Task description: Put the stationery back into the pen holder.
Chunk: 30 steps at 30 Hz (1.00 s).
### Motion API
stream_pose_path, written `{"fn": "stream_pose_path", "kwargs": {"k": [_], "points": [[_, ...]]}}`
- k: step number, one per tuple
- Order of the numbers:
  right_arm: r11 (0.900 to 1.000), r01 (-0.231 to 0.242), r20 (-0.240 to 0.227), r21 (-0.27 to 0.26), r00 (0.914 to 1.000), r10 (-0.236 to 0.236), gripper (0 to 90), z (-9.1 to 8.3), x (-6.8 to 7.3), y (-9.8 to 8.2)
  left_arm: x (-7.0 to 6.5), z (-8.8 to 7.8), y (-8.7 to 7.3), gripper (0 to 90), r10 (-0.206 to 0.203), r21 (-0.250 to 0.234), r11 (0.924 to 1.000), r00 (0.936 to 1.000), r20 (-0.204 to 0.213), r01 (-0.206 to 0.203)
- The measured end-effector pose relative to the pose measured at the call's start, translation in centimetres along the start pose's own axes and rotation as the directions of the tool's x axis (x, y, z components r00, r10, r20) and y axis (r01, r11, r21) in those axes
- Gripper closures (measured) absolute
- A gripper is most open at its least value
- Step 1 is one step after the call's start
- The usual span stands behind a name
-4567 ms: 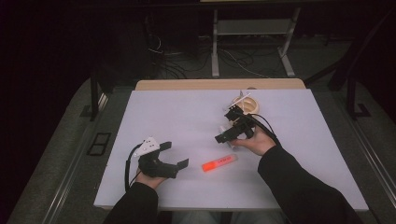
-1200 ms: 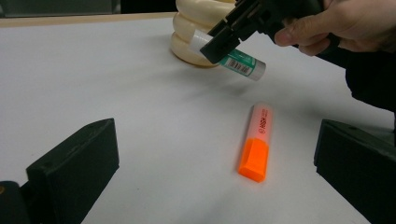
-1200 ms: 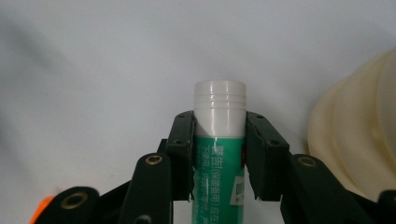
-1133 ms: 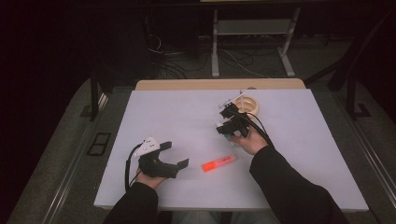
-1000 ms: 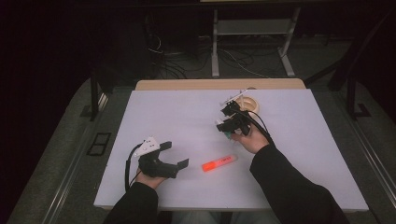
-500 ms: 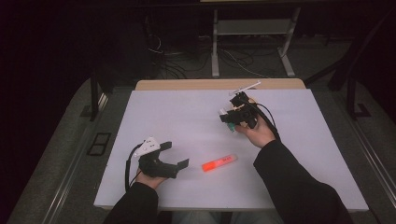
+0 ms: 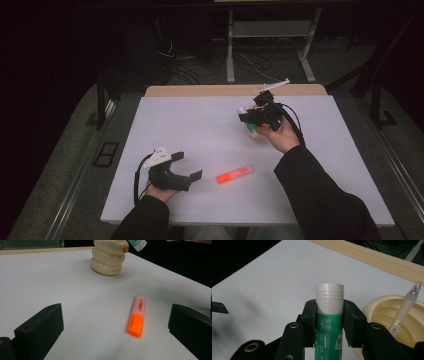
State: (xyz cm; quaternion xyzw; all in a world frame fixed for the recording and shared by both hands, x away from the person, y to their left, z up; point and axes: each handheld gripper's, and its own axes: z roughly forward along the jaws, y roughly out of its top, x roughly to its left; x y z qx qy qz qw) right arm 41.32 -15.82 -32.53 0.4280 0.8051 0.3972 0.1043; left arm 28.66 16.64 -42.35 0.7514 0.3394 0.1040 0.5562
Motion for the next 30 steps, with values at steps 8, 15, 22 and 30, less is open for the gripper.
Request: {"fn": "stream_pose_path", "kwargs": {"k": [8,15,22,30], "points": [[0.999,-0.004,0.007,-0.047,1.0,0.004,64.5,-0.7,-0.8,0.2,0.0,0.0,0.0,0.0,0.002,0.0,1.0,1.0,0.0,-0.002],[0.995,-0.007,0.014,-0.099,0.9999,0.008,64.5,-1.2,-1.6,0.3,0.0,0.0,0.0,0.0,0.001,-0.001,1.0,1.0,0.0,-0.001],[0.986,-0.009,0.014,-0.164,0.9998,0.011,64.5,-1.7,-2.5,0.4,0.0,0.0,0.0,0.0,0.001,0.0,1.0,1.0,0.0,-0.001],[0.977,-0.016,0.012,-0.211,0.9997,0.019,64.5,-2.0,-3.5,0.3,0.0,0.0,0.0,0.0,0.001,-0.001,1.0,1.0,0.0,-0.001]]}}
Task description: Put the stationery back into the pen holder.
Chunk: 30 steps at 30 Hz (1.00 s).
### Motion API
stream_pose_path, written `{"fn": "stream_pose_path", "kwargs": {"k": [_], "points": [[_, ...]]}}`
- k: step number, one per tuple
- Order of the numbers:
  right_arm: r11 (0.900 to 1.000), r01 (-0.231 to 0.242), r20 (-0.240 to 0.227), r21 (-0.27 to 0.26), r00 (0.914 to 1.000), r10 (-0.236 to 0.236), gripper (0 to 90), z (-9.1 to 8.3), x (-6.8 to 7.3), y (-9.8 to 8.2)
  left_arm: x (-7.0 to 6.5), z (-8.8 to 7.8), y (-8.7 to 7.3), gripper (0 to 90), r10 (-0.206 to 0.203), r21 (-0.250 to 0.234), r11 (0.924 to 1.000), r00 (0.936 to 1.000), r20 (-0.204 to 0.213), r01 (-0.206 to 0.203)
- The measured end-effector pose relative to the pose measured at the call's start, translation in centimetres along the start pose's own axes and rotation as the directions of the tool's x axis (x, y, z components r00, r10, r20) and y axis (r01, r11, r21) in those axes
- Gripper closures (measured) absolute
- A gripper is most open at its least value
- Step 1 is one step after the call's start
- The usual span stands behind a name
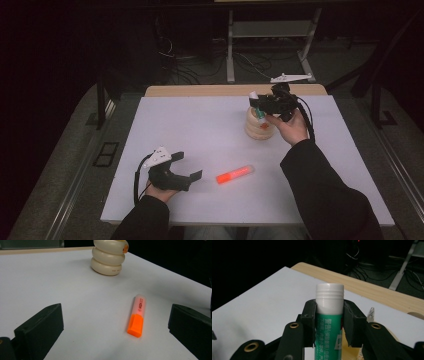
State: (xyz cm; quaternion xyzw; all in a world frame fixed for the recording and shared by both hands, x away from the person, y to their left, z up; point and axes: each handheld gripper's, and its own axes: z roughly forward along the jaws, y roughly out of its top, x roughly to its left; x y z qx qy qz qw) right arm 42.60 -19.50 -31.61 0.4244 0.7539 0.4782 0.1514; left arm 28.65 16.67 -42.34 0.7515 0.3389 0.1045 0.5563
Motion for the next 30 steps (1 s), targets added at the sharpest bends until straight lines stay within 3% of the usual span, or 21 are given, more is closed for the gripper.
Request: {"fn": "stream_pose_path", "kwargs": {"k": [13,30], "points": [[0.995,-0.015,0.012,-0.099,0.9998,0.016,64.4,0.1,-1.7,-0.5,0.0,0.0,0.0,0.0,0.001,-0.001,1.0,1.0,-0.001,-0.001],[0.99,-0.042,0.047,-0.138,0.9977,0.049,64.4,1.8,-4.0,-2.3,0.1,-0.1,0.0,0.0,0.002,-0.002,1.0,1.0,-0.001,-0.002]]}}
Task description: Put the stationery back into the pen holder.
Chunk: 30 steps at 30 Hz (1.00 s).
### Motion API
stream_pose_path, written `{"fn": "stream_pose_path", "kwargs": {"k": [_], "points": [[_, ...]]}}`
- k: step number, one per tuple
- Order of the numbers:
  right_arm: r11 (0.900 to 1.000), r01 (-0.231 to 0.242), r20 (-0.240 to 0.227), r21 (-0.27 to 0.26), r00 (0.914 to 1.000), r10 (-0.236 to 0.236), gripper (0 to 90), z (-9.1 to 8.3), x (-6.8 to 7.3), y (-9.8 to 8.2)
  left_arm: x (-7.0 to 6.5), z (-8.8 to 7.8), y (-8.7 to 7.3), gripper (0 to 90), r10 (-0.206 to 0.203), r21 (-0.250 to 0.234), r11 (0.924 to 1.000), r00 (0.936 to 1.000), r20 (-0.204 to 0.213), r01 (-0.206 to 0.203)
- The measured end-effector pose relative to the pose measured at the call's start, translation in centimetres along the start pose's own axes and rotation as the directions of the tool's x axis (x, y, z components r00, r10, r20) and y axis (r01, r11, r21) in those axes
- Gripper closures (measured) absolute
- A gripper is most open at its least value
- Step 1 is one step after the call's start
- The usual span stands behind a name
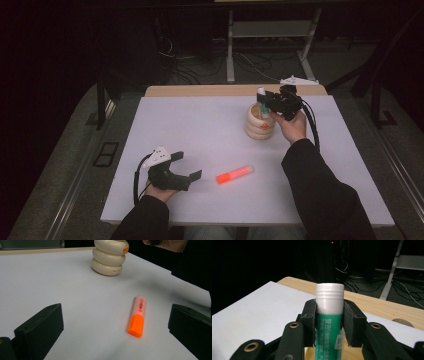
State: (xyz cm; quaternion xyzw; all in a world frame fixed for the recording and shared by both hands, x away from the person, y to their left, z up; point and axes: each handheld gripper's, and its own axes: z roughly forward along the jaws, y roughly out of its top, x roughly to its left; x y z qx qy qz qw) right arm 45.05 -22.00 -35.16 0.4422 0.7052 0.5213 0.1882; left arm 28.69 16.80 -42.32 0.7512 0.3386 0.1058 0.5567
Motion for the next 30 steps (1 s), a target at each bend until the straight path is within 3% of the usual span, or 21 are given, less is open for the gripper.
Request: {"fn": "stream_pose_path", "kwargs": {"k": [17,30], "points": [[0.999,-0.01,0.018,-0.042,0.9998,0.011,64.4,0.3,-1.3,-2.1,0.0,0.0,0.0,0.0,-0.002,0.001,1.0,1.0,0.0,0.002],[1.0,-0.027,0.02,-0.015,0.9994,0.028,64.0,0.6,-1.5,-3.4,0.0,0.1,0.0,0.0,-0.001,0.004,1.0,1.0,0.002,0.001]]}}
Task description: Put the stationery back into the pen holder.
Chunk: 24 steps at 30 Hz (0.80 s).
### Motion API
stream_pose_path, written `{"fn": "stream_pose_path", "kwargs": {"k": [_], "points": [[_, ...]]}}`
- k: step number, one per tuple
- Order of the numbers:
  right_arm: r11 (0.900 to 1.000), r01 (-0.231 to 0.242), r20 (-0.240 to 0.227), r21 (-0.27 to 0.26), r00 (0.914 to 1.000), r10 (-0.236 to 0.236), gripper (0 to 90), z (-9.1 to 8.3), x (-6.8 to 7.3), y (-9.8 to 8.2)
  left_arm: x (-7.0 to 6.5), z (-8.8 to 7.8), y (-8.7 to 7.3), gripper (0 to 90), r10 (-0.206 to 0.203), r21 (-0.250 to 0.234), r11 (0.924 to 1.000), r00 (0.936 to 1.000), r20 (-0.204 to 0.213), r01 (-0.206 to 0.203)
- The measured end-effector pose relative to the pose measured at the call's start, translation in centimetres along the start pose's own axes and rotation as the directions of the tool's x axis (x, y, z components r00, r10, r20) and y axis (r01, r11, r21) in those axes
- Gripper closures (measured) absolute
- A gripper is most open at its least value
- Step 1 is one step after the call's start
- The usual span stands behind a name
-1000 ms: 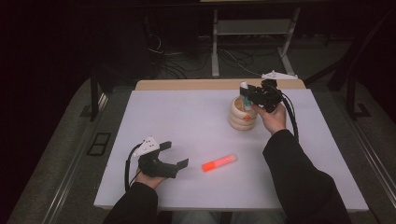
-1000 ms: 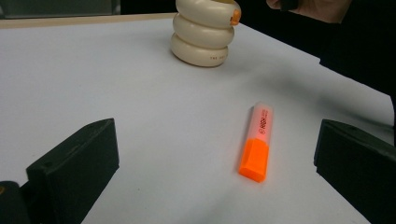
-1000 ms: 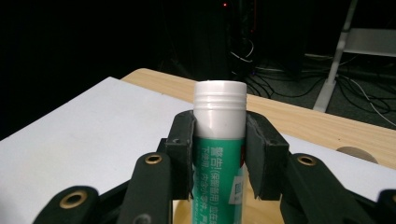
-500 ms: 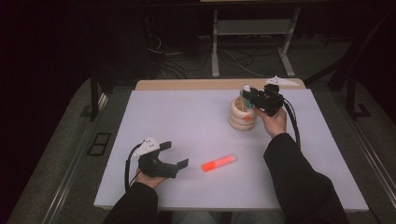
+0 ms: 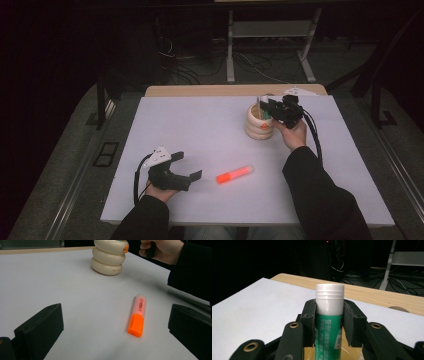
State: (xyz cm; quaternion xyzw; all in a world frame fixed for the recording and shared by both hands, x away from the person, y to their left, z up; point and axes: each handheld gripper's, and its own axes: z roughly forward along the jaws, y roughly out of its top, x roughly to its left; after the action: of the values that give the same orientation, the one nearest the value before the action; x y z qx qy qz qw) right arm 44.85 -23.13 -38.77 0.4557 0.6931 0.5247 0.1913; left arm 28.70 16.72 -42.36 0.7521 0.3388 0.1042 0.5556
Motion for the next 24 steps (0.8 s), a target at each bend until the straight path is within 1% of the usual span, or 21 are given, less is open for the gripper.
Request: {"fn": "stream_pose_path", "kwargs": {"k": [5,7,9,10,12,14,16,18,21,24], "points": [[1.0,-0.007,-0.003,0.006,1.0,0.007,62.2,0.0,0.1,-0.1,0.0,0.0,0.0,0.0,-0.002,-0.002,1.0,1.0,-0.001,0.002],[1.0,-0.001,0.001,0.001,1.0,0.001,60.3,-0.1,0.1,0.0,0.0,0.0,0.0,0.0,-0.001,-0.002,1.0,1.0,-0.001,0.001],[1.0,-0.007,-0.003,-0.007,1.0,0.007,59.1,-0.2,0.2,0.2,0.0,0.0,0.0,0.0,-0.001,-0.002,1.0,1.0,-0.001,0.001],[1.0,-0.002,-0.007,-0.013,1.0,0.002,58.3,-0.4,0.3,0.3,0.0,0.0,0.0,0.0,0.001,-0.001,1.0,1.0,-0.001,-0.001],[1.0,0.008,-0.011,-0.018,0.9999,-0.009,54.7,-0.7,0.4,0.5,0.0,0.0,0.0,0.0,0.0,0.0,1.0,1.0,-0.001,0.0],[1.0,0.025,-0.003,-0.019,0.9997,-0.025,51.4,-1.1,0.6,0.7,0.0,0.0,0.0,0.0,-0.001,-0.001,1.0,1.0,-0.001,0.001],[1.0,0.026,-0.004,-0.018,0.9997,-0.026,47.8,-1.5,0.7,0.9,0.0,0.0,0.0,0.0,0.0,0.0,1.0,1.0,0.0,0.0],[1.0,0.02,-0.012,-0.005,0.9997,-0.02,44.3,-1.9,0.7,1.1,-0.1,0.0,0.0,0.0,0.0,0.001,1.0,1.0,0.0,0.0],[1.0,0.012,-0.012,0.019,0.9999,-0.012,38.5,-2.5,0.6,1.2,-0.1,0.0,0.0,0.0,0.001,0.002,1.0,1.0,0.001,-0.001],[0.999,0.014,-0.022,0.039,0.9997,-0.013,33.1,-3.0,0.7,1.3,-0.1,0.0,0.0,0.0,0.001,0.002,1.0,1.0,0.0,-0.001]]}}
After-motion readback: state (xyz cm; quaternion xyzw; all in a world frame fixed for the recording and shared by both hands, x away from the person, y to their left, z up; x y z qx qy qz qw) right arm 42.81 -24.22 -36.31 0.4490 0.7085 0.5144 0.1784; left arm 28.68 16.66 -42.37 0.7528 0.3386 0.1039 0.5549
